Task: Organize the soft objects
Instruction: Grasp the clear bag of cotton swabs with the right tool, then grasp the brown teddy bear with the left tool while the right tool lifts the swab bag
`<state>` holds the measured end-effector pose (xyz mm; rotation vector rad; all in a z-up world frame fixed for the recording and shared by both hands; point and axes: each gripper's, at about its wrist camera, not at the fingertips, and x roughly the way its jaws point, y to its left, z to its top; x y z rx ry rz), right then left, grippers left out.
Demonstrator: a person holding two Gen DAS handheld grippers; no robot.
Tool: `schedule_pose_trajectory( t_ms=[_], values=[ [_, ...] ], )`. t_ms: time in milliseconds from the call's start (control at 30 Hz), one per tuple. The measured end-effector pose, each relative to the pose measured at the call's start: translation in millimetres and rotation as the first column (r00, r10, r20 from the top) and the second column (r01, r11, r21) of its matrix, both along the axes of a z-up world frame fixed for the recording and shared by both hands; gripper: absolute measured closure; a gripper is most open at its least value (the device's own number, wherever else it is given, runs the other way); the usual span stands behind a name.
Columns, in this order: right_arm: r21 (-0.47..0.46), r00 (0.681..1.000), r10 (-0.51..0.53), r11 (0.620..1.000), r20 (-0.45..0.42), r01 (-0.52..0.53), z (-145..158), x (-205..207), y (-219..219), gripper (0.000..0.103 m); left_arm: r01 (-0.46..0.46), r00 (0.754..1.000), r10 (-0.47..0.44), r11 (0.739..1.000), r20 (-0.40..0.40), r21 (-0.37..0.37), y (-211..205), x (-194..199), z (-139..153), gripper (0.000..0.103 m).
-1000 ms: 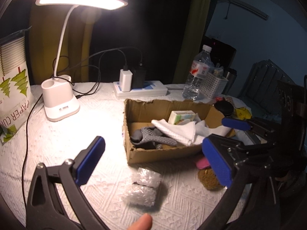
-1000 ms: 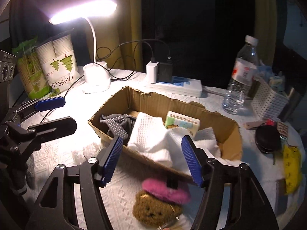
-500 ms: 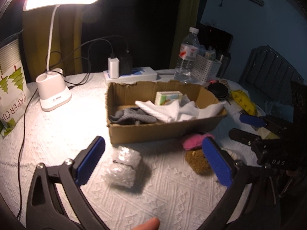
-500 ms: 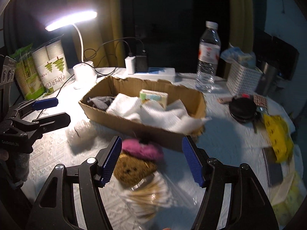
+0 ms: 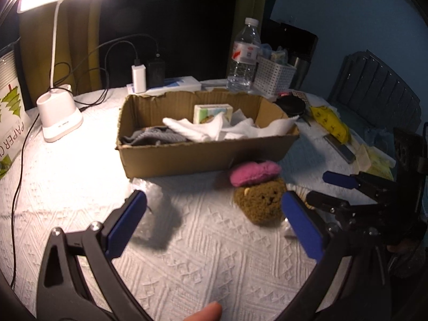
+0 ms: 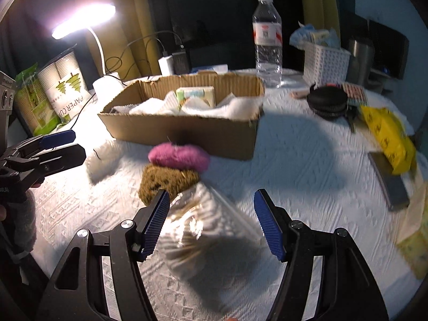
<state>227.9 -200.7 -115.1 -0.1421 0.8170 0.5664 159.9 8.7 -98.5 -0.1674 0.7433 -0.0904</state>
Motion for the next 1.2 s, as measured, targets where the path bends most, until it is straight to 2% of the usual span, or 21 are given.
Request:
schedule_pose_trajectory(
  t_ms=[200,433,700,767,867,967,1200],
  values=[
    [0.021,0.998,-0.013,1.0,-0.053,0.014,-20,2,-7,0.034,0.017,1.0,-0.016,0.999,-0.023,0.028,-14,0,-7,0.001],
    [0.08,0.997,-0.009,0.997,-0.081,0.016,-29,1,-12,0.031,0.03,0.999,-0.028,0.998,-0.043,0.051,-29,3,-11,0.001],
    [0.056,0.996,0.042,0.998,-0.078,-0.038,-33,-2,-1,0.031,0.027,0.998,-0.022,0.997,-0.057,0.077,-41,6,-13,0.001],
    [0.06,0.995,0.067,0.996,-0.07,-0.063,-32,-4,0,0.041,0.029,0.998,-0.024,0.996,-0.062,0.086,-45,7,-13,0.001],
    [0.08,0.995,0.093,0.993,-0.046,-0.089,-29,-8,-2,0.051,0.033,0.997,-0.026,0.995,-0.069,0.097,-50,10,-14,0.001],
    [0.106,0.994,0.096,0.99,-0.042,-0.091,-27,-8,-10,0.055,0.032,0.997,-0.023,0.994,-0.078,0.106,-54,13,-15,0.001],
    [0.124,0.999,0.037,0.992,-0.023,-0.034,-24,-2,-47,0.058,0.038,0.994,-0.025,0.991,-0.105,0.127,-68,27,-22,0.001]
  ],
)
